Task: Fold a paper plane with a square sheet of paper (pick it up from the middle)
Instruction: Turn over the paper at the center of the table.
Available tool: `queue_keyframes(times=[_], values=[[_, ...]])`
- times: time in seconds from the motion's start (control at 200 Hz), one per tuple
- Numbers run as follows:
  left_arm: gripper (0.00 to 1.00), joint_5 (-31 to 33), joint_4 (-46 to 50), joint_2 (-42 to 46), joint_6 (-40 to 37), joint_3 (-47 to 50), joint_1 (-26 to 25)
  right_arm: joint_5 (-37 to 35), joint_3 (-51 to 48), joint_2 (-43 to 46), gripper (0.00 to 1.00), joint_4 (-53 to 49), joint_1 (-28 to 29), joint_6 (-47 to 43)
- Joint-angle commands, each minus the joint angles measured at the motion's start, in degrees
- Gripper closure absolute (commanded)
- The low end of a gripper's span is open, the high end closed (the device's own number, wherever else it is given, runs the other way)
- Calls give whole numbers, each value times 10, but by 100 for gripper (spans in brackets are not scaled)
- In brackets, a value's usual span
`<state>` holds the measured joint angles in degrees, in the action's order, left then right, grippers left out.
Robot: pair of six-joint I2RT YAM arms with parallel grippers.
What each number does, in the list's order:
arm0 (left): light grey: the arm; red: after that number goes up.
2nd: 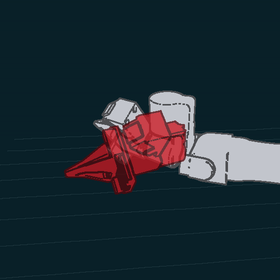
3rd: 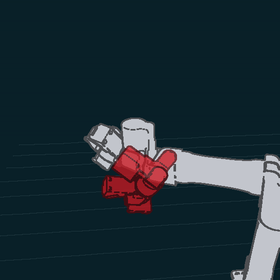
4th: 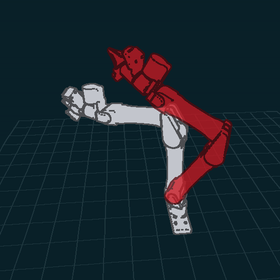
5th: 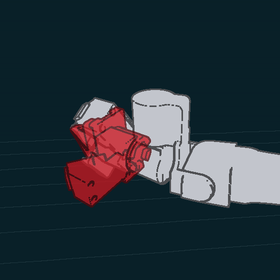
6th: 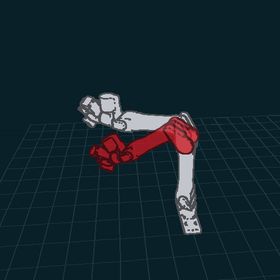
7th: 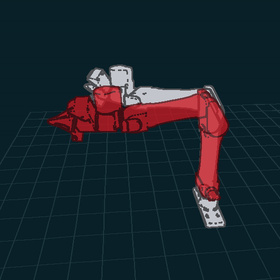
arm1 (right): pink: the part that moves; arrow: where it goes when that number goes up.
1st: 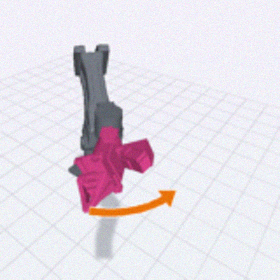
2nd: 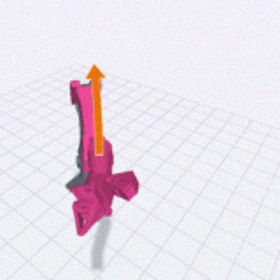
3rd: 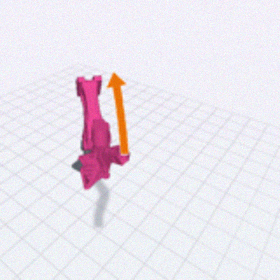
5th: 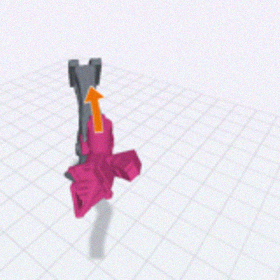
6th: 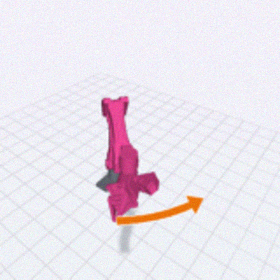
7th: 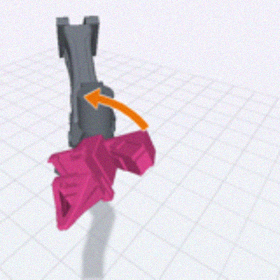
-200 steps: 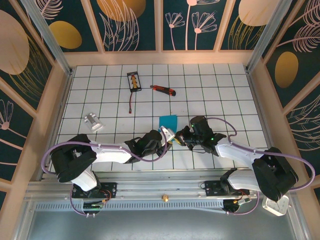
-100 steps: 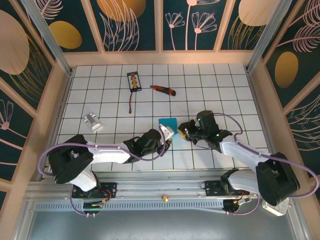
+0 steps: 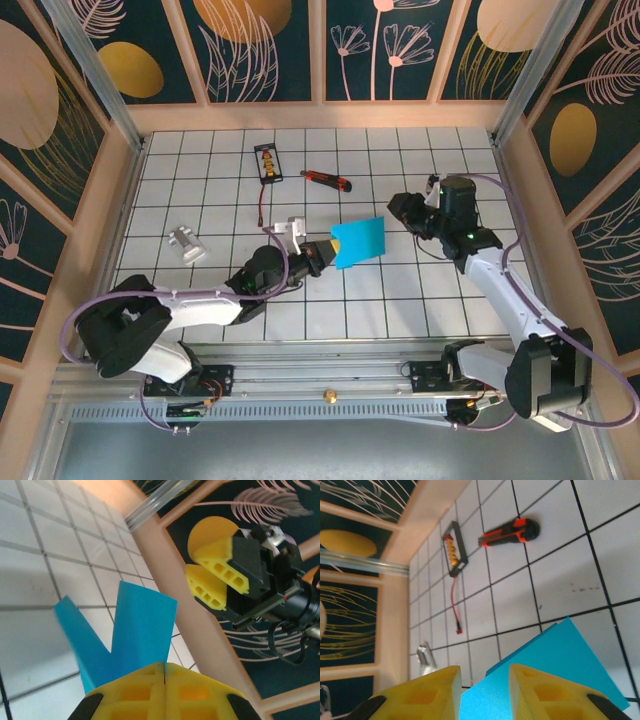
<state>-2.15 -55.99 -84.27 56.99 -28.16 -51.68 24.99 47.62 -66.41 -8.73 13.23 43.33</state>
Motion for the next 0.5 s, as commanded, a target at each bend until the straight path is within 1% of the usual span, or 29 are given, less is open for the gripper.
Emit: queue_keyframes(times=[0.0, 0.09, 0.185, 0.265, 0.37, 0.455, 0.495], values=[[100, 44, -91, -22, 146, 35, 6, 23, -11, -15, 68, -19, 12, -56], [100, 83, -75, -28, 185, 54, 6, 25, -31, -27, 68, -6, 39, -52], [100, 132, -73, -30, 236, 82, 6, 15, -47, -44, 68, 10, 81, -45], [100, 159, -74, -34, 270, 101, 6, 3, -54, -62, 68, 19, 120, -39], [100, 182, -55, -27, 294, 116, 5, -10, -62, -80, 68, 31, 164, -33], [100, 186, -18, -19, 292, 111, 5, -25, -72, -84, 66, 33, 193, -30], [100, 183, -2, -19, 287, 107, 4, -27, -80, -85, 66, 35, 198, -26]])
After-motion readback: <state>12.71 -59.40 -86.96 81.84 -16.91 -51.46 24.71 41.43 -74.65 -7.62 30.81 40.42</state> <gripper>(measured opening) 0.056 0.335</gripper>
